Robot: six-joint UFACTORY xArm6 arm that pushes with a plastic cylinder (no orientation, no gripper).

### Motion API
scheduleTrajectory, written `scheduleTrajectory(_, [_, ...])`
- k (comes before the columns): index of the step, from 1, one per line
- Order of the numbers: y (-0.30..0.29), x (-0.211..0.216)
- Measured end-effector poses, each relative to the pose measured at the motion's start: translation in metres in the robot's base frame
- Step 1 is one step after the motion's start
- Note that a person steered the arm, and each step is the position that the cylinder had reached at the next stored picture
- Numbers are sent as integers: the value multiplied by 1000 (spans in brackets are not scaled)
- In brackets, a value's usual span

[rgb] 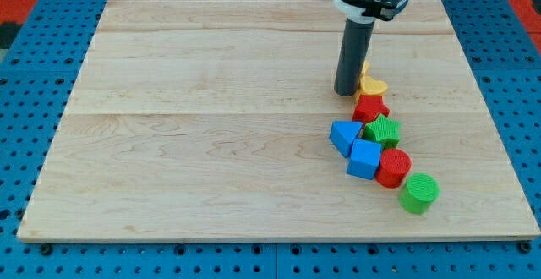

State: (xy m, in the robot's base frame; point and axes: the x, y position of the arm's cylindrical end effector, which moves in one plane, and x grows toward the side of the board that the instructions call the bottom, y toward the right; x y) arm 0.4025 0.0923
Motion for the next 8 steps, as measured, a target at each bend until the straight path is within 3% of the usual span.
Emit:
scheduleTrajectory(1, [-30,26])
scheduleTrajectory(3, [-82,162])
scheduleTrajectory(4, [1,173])
scheduleTrajectory(8, [43,145])
